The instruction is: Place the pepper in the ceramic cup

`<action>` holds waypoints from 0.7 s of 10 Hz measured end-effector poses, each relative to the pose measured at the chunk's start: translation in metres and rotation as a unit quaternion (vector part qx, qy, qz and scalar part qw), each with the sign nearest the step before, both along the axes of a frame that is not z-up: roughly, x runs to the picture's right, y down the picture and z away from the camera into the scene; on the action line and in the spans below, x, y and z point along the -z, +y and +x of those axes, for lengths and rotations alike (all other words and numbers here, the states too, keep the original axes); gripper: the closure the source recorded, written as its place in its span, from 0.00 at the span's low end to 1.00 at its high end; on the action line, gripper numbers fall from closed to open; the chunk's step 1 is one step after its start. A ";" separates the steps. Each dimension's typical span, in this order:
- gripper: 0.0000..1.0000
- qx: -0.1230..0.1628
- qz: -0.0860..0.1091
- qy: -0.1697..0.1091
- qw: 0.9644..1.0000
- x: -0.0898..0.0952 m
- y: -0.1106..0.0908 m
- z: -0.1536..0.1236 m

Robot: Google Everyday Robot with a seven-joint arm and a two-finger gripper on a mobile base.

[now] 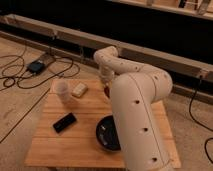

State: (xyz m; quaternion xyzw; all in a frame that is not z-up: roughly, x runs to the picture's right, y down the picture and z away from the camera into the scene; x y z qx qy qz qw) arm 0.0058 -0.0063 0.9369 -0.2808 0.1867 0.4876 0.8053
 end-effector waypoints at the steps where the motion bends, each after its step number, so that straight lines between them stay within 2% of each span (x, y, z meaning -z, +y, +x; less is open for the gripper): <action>1: 1.00 0.009 0.008 -0.003 1.000 0.015 -0.009 -0.015; 3: 1.00 0.028 0.023 -0.016 0.999 0.041 -0.023 -0.044; 4: 1.00 0.044 0.035 -0.032 0.998 0.058 -0.031 -0.069; 7: 1.00 0.071 0.066 -0.071 0.993 0.089 -0.046 -0.125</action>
